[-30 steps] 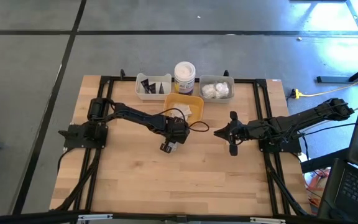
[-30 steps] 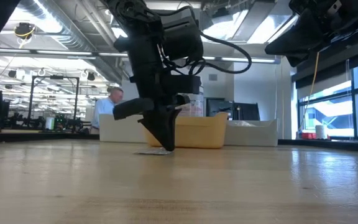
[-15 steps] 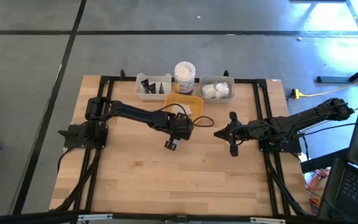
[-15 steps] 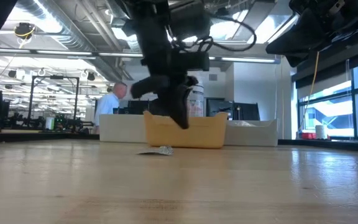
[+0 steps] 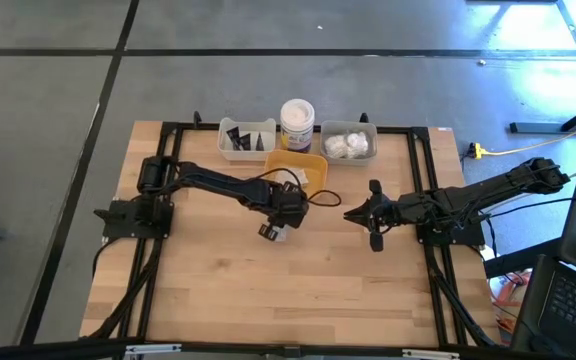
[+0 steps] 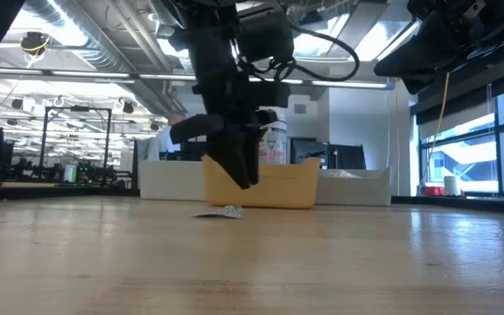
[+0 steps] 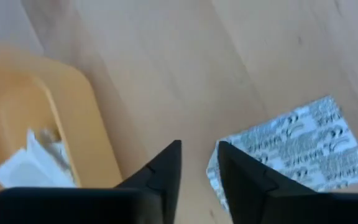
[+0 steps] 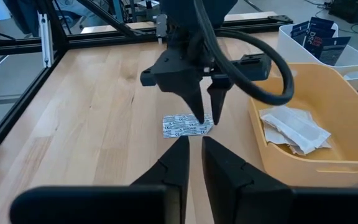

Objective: Pick & Place Travel size toiletries
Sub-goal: Put the white bandage into the yellow bin

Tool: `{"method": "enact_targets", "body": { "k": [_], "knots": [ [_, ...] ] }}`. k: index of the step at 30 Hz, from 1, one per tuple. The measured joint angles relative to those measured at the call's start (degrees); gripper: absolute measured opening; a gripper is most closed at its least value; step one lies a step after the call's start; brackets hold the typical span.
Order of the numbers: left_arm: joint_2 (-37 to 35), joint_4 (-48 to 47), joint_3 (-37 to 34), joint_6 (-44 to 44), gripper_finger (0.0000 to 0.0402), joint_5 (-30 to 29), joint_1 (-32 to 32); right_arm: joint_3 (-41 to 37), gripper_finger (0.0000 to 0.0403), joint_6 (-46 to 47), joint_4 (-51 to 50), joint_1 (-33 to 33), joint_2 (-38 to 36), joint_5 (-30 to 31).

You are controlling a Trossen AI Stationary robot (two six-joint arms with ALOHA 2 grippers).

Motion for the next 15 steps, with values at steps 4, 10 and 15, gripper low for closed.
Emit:
{"method": "enact_targets", "body": {
  "k": [4,10,15],
  "knots": [
    [0.4,0.3,0.0,-0.8,0.0134,0.3,0.0,0.0,0.0042,0.0,0.0,0.0,0.0,0.0],
    [0.6,0.2,0.0,-3.3,0.0154,0.3,0.1,0.0,0.0032,0.0,0.0,0.0,0.0,0.0],
    [0.6,0.2,0.0,-4.5,0.0151,1.6,0.9,0.0,0.0033,0.0,0.0,0.0,0.0,0.0]
  ]
}}
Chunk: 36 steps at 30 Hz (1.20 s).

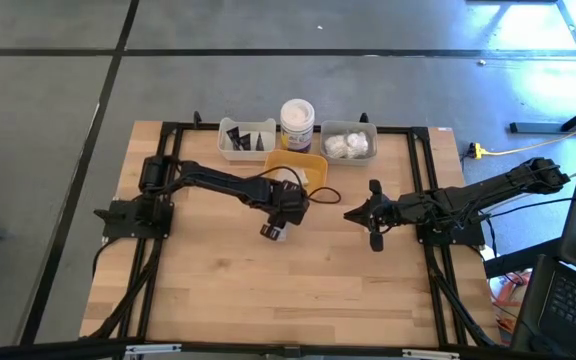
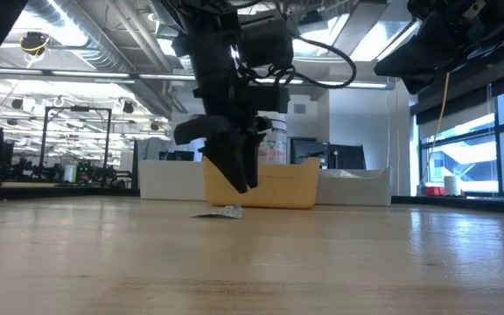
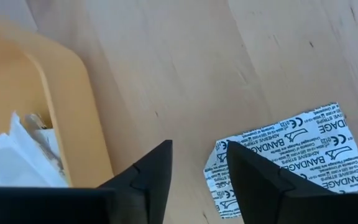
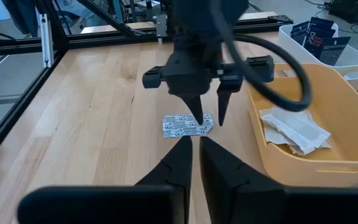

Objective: Pick & Place Travel size toiletries
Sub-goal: Put the white bandage into the yellow bin

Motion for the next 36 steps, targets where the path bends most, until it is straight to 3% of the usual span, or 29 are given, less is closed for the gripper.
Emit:
{"method": "enact_targets", "body": {
  "k": [13,28,36],
  "knots": [
    [0.0,1.2,-2.5,-2.4,0.0144,4.6,1.9,0.0,0.0054,0.0,0.0,0.0,0.0,0.0],
    [3.0,2.3,-2.3,-4.6,0.0141,7.4,2.6,0.0,0.0029,0.0,0.0,0.0,0.0,-1.3],
    [3.1,2.1,-2.4,-6.5,0.0097,10.9,3.2,0.0,0.0031,0.0,0.0,0.0,0.0,-1.3]
  ]
}}
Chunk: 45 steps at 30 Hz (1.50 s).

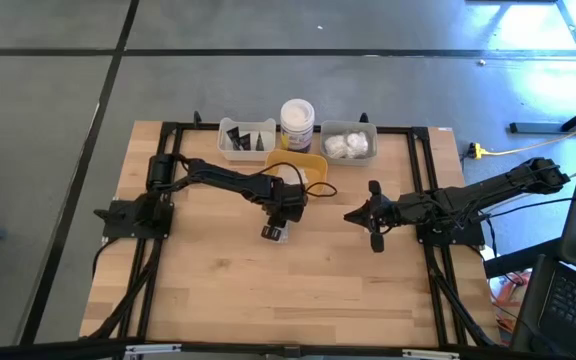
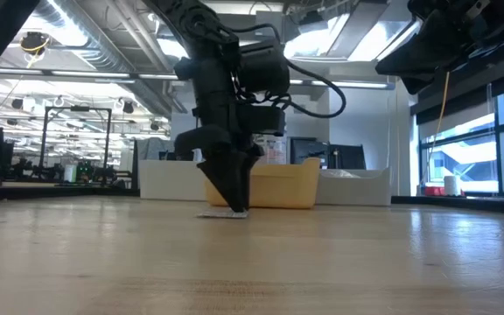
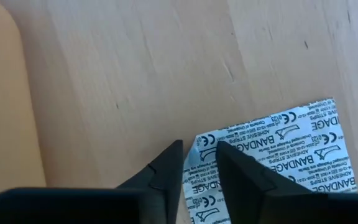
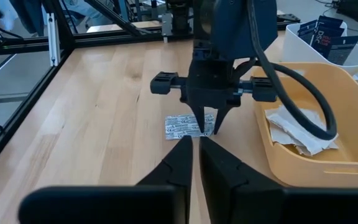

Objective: Pick & Place Travel size toiletries
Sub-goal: Put the white bandage into the yellow bin

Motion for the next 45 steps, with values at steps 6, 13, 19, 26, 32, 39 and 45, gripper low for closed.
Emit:
{"method": "enact_targets", "body": {
  "k": [6,13,19,26,32,39,45],
  "knots": [
    [0.1,-0.4,0.7,0.0,0.0043,-0.8,0.0,0.0,0.0042,0.0,0.0,0.0,0.0,0.0],
    [0.3,-0.6,1.6,0.0,0.0005,-1.2,0.1,0.0,0.0052,0.0,0.0,0.0,0.0,0.0],
    [0.3,-0.5,1.7,-0.4,0.0003,-1.5,0.1,0.0,0.0059,0.0,0.0,0.0,0.0,0.0],
    [0.0,0.4,1.7,-3.8,0.0002,-1.9,0.9,0.0,0.0060,0.0,0.0,0.0,0.0,0.0],
    [-2.3,1.4,1.7,-7.4,0.0002,-1.9,1.9,0.0,0.0047,0.0,0.0,0.0,0.0,0.0],
    [-7.8,5.1,1.8,-13.0,0.0002,-2.2,3.6,0.0,0.0033,0.0,0.0,0.0,0.0,0.0],
    [-11.5,10.8,1.8,-18.1,0.0002,-5.5,6.1,0.0,0.0027,0.0,0.0,0.0,0.0,0.0]
  ]
}}
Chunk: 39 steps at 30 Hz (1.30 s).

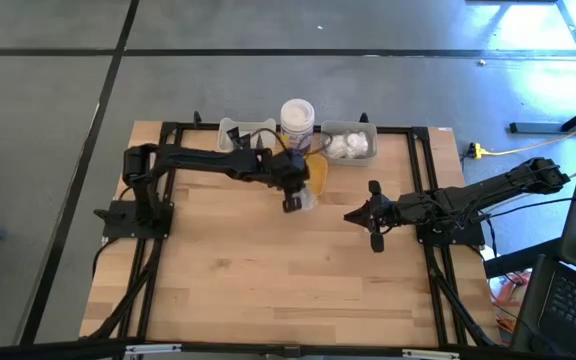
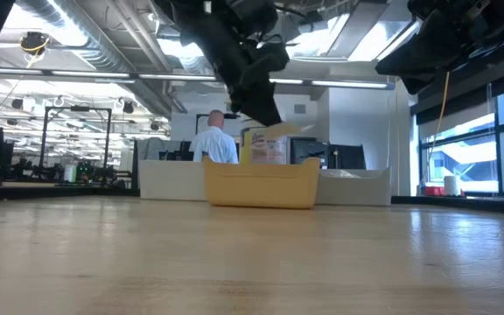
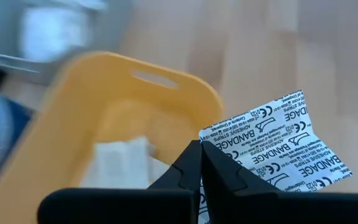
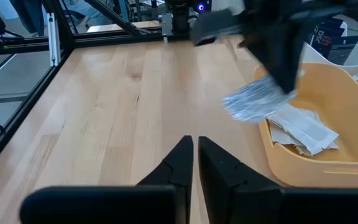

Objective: Pick & Place Travel size toiletries
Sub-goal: Put the white bandage into the yellow bin, then return to Home Position

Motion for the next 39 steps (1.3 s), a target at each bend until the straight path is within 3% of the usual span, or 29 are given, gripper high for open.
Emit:
{"method": "enact_targets", "body": {
  "k": [10,17,31,39],
  "knots": [
    [-0.8,4.1,0.0,-11.6,0.0002,-9.3,5.0,0.0,0.0041,0.0,0.0,0.0,0.0,0.0],
    [-0.7,2.4,-0.1,-17.8,0.0002,-10.0,7.4,0.0,0.0053,0.0,0.0,0.0,0.0,0.0],
    [-0.2,3.7,-5.7,-21.1,0.0003,-15.3,7.5,0.0,0.0052,0.0,0.0,0.0,0.0,0.0],
    [0.4,4.8,-5.8,-21.0,0.0068,-14.6,6.5,0.0,0.0034,0.0,0.0,0.0,0.0,0.0]
  ]
}}
